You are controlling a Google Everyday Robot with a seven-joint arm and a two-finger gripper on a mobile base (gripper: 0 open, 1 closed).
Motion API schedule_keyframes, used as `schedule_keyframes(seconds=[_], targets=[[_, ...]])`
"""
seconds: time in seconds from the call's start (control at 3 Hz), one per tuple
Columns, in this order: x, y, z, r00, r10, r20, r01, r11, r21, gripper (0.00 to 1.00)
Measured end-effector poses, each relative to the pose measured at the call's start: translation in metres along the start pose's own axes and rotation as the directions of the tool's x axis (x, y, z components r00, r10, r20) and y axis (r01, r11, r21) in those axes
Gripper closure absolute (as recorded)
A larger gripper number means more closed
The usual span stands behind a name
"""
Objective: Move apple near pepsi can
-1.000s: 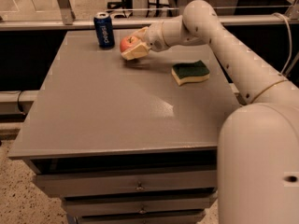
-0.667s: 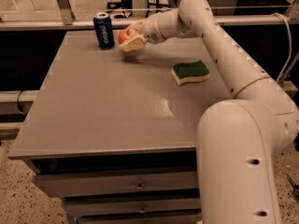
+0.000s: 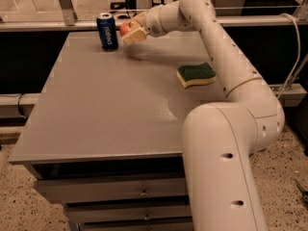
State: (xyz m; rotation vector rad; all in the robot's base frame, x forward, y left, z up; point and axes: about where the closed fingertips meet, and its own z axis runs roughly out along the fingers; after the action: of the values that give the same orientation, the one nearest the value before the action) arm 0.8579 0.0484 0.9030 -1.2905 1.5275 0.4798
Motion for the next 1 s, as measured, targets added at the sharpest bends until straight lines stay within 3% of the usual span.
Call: schedule_keyframes(seconds=[0.33,1.0], targets=[[0.004,0.0,0.011,1.0,0.021,-0.008,-0.021,0.9997,-0.012,1.0],[0.017,0.01,0.03,0.995,0.084,-0.044,-0.087,0.9937,-0.07,0.43]])
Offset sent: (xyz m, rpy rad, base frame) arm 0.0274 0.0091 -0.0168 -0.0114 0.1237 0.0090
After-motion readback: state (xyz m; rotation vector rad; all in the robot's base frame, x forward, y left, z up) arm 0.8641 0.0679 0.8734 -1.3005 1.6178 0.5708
